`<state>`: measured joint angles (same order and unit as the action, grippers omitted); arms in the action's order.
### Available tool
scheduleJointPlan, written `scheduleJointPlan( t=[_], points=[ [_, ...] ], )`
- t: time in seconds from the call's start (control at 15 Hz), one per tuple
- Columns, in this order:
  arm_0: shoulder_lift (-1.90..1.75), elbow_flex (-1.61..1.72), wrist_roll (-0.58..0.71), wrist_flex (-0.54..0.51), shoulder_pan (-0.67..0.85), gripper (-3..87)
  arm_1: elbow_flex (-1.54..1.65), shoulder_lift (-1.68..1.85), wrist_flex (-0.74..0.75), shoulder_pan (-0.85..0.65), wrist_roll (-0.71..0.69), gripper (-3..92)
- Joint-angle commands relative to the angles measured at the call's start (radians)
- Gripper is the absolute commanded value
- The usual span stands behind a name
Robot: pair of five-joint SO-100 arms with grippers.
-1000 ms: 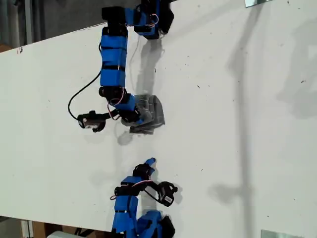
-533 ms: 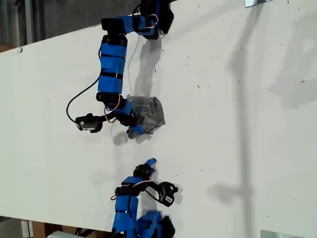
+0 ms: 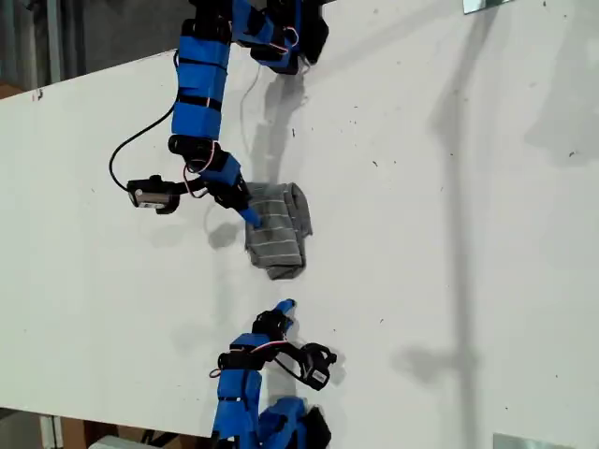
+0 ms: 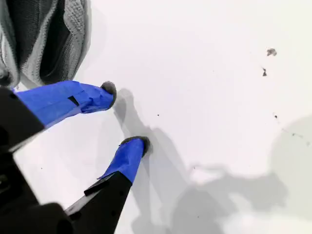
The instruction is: Grasp corners of a square towel and fold twice.
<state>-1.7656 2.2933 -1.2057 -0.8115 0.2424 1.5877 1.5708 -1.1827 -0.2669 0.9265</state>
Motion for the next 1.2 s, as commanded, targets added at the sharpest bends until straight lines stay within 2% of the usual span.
scheduleJointPlan(
  t=[0.0, 0.13, 0.4, 0.53, 0.6, 0.8, 0.87, 0.93, 1.0, 1.07, 1.13],
  points=[
    [-0.046, -0.005, -0.014, 0.015, 0.014, 16.0, 0.133, 0.179, -0.037, 0.003, 0.098, 31.9],
    [-0.049, -0.002, -0.012, 0.017, 0.015, 15.9, 0.385, 0.454, -0.051, 0.000, 0.201, 34.0],
    [-0.084, 0.034, -0.018, 0.041, 0.017, 16.1, 0.946, 1.307, 0.025, 0.178, 0.442, 33.0],
    [-0.087, 0.037, -0.021, 0.041, 0.018, 16.1, 1.101, 1.646, -0.083, 0.233, 0.509, 32.9],
    [-0.107, 0.054, -0.023, 0.046, 0.021, 16.1, 1.121, 1.723, -0.138, 0.258, 0.526, 32.9],
    [-0.411, 0.307, -0.046, 0.169, 0.092, 16.4, 1.155, 1.712, -0.127, 0.273, 0.583, 35.7],
    [-0.531, 0.390, -0.049, 0.172, 0.110, 16.4, 1.173, 1.718, -0.156, 0.276, 0.634, 36.0],
    [-0.647, 0.456, -0.063, 0.153, 0.112, 16.4, 1.197, 1.718, -0.163, 0.290, 0.686, 35.6],
    [-0.756, 0.505, -0.095, 0.104, 0.109, 16.4, 1.216, 1.718, -0.173, 0.316, 0.830, 35.7],
    [-0.902, 0.563, -0.123, 0.048, 0.101, 16.5, 1.232, 1.718, -0.219, 0.325, 0.971, 29.1],
    [-1.106, 0.637, -0.146, -0.026, 0.091, 16.7, 1.241, 1.720, -0.225, 0.347, 0.977, 29.2]
  ],
)
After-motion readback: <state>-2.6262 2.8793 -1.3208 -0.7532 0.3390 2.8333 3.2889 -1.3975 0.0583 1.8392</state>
